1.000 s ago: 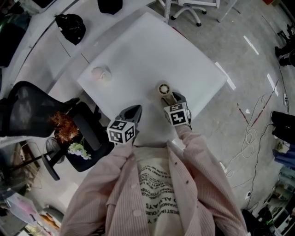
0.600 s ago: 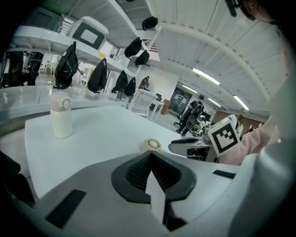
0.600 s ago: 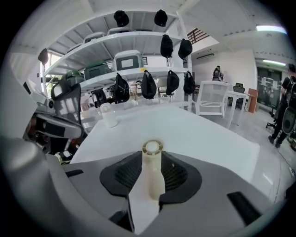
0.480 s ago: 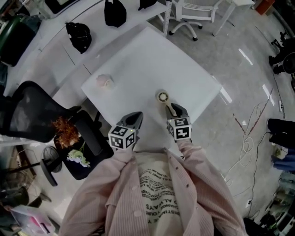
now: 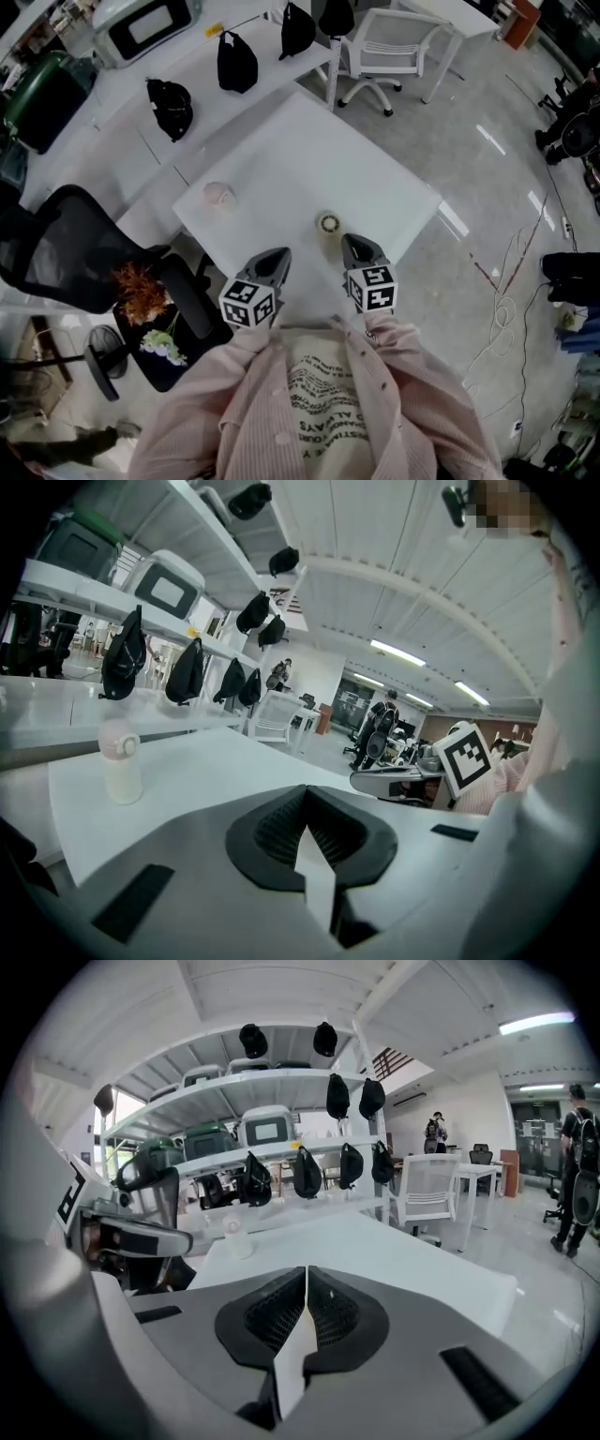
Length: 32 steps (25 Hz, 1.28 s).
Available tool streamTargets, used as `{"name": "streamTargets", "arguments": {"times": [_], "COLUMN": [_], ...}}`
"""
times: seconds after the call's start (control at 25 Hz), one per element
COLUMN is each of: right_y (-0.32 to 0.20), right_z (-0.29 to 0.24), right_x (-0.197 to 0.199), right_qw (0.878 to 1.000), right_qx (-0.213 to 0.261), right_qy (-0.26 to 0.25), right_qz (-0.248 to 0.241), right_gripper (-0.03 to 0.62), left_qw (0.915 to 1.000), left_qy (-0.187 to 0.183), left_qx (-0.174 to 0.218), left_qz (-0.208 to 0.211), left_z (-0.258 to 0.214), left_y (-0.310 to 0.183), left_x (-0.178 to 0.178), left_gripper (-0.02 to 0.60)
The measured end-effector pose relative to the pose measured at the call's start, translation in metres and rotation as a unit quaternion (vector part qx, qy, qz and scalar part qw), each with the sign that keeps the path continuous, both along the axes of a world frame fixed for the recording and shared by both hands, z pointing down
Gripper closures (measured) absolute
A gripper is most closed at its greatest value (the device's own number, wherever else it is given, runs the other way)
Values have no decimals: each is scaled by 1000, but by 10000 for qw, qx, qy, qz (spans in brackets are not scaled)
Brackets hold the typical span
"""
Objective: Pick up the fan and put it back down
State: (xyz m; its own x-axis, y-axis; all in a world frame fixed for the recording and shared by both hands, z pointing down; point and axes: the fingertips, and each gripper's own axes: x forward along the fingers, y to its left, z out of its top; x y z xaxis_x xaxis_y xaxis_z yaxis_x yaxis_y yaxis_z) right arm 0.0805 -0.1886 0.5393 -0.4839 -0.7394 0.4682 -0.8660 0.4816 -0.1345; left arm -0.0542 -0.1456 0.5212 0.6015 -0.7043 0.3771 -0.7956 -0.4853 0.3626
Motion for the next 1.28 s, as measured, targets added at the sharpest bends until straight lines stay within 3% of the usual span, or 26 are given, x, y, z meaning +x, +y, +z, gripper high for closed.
{"name": "streamTargets", "arguments": {"times": [0.32, 0.64, 1.04, 1.28], "right_y": [-2, -3, -2, 1], "right_z": [-64, -116, -153, -157], "right_x": [-1, 5, 14, 18], "right_qw": [9956, 9870, 9772, 9780], "right_qx": [527, 1124, 1589, 1655], "right_qy": [-772, -1148, -1384, -1208], "right_qz": [-92, 20, 263, 403], "right_gripper": [592, 594, 594, 594], "left_qw": [9980, 9920, 9822, 9780], "left_qy": [124, 157, 43, 21], "left_qx": [614, 1169, 1660, 1765], "left_qz": [-75, -455, -875, -1108], "left_z": [-44, -81, -111, -116], "left_y": [-6, -10, -8, -6], "left_x": [-5, -26, -51, -63], "left_gripper": [580, 580, 580, 580]}}
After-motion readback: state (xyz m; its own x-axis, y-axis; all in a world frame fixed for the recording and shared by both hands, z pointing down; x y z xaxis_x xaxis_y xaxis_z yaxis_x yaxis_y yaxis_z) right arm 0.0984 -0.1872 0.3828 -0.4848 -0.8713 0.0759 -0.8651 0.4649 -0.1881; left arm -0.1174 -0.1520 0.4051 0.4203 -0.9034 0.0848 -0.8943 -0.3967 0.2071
